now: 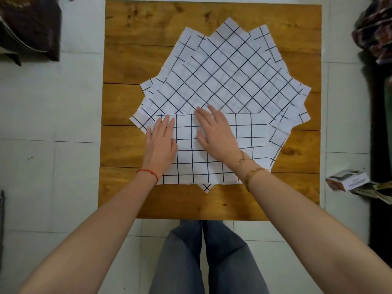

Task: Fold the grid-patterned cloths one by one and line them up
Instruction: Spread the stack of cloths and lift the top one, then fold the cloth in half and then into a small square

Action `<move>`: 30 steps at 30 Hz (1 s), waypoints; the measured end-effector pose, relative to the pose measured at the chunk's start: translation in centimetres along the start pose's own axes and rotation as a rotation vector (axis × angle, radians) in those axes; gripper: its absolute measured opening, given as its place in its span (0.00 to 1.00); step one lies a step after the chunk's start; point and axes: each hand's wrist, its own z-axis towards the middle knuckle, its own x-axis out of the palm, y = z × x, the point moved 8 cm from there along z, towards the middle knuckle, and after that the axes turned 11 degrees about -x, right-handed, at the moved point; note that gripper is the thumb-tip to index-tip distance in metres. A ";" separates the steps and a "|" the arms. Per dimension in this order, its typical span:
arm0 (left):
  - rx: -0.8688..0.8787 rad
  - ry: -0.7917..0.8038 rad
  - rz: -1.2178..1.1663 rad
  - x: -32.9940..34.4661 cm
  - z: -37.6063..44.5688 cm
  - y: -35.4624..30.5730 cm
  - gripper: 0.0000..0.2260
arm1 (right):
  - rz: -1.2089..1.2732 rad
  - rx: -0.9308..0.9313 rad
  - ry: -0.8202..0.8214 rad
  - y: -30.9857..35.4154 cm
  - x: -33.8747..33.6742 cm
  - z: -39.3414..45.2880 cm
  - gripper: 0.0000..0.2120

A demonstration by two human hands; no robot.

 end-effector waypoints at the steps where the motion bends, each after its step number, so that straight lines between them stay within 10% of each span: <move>1: -0.003 0.011 0.035 0.6 0.5 -0.1 0.28 | -0.021 -0.017 0.049 0.7 0.9 0.9 0.25; 15: -0.010 0.061 0.167 3.3 1.9 1.7 0.34 | -0.208 0.028 0.259 0.4 6.4 1.2 0.27; 30: 0.020 0.061 0.247 3.8 2.0 1.9 0.33 | -0.215 0.557 0.141 -13.6 1.1 -11.8 0.29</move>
